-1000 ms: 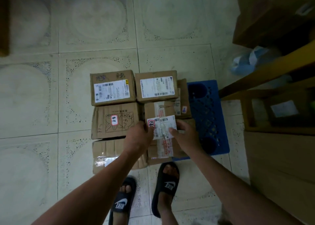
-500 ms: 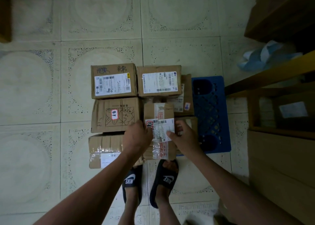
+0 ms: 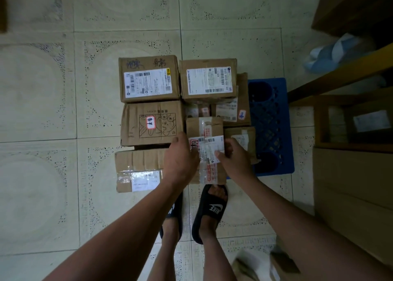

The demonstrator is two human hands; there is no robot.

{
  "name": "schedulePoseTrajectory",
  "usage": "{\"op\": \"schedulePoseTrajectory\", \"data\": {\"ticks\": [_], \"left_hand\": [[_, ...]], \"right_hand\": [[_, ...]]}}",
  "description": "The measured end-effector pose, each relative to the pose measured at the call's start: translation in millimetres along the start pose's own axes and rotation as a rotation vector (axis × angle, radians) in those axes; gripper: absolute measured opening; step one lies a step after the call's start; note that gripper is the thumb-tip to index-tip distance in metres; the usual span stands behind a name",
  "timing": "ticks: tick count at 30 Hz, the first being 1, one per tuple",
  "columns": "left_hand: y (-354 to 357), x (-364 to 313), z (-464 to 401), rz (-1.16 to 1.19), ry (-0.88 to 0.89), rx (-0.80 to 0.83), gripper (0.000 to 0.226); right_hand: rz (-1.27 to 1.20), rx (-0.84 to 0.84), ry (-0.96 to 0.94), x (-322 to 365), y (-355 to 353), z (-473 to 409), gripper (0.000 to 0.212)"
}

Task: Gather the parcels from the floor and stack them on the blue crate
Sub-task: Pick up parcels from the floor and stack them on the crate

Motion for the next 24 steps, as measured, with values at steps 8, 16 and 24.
{"op": "schedulePoseTrajectory", "data": {"ticks": [8, 16, 24], "left_hand": [[2, -4, -4, -0.03, 0.071, 0.042, 0.013], [-1, -1, 1, 0.086, 0.122, 0.039, 0.011], [1, 5, -5, 0.111, 0.087, 0.053, 0.009]], "right_hand": [[0.19, -0.146, -0.013, -12, 3, -1, 0.018], [0.209, -0.136, -0.009, -12, 3, 0, 0.016], [0.229, -0.182, 0.051, -13, -3, -1, 0.007]]}}
Point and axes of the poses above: each hand's wrist, its own z-axis away from the middle knuckle, its own y-axis out of the palm, x = y × z, the point moved 10 cm from there along -z, towards the middle knuckle, and after that the axes turned 8 degrees about -z, right-handed, at the moved point
